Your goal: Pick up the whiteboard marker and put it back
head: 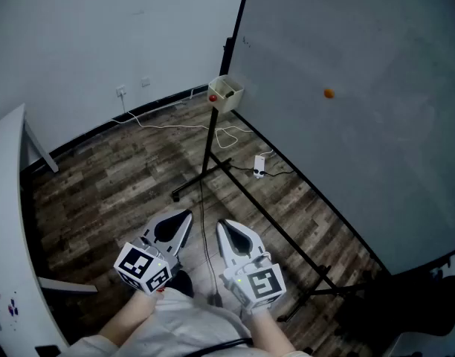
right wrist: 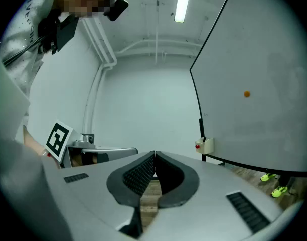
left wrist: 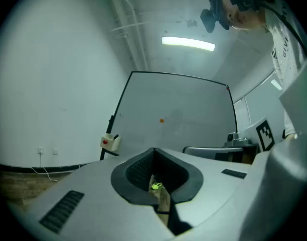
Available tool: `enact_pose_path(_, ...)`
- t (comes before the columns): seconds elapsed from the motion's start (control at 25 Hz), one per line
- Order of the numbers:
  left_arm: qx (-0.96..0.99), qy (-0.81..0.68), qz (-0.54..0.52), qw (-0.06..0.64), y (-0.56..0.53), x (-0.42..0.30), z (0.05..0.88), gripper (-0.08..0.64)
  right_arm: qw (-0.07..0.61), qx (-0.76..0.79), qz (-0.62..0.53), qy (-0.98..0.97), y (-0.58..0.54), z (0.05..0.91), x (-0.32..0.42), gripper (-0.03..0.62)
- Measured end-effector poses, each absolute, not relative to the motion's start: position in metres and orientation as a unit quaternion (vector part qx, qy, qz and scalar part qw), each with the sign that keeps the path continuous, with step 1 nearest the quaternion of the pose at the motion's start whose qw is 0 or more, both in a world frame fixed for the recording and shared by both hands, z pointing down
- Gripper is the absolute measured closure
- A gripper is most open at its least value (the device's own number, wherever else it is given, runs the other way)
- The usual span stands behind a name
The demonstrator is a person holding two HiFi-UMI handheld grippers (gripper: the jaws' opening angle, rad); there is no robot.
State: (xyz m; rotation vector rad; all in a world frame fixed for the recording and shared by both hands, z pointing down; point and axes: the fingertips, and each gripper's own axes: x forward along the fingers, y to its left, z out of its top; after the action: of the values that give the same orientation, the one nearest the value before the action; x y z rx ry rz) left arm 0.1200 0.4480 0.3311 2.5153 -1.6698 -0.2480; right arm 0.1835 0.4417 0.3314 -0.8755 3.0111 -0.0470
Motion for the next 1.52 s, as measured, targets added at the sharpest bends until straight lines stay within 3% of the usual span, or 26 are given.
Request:
enact_pose_path(0.44, 0.830, -0.550, -0.074, 0.047, 0.400, 0.105, 0.345, 0.545, -0.012, -0.289, -0.021, 0.957, 0.396, 0.350, 0.172, 0.573)
enact_pose_path(1.16, 0.863, -0.498, -0.064, 0.047, 0.151, -0.003, 0.334, 0.545, -0.002, -0.331, -0.006, 0.944, 0.148, 0.336, 0.045, 0.572)
enact_pose_path(1.52, 0.876, -0.473, -0.076, 0.061, 0.090, -0.049, 0.342, 0.545, -0.010, -0.363, -0.001, 0.932, 0.080, 0.342, 0.008, 0.571)
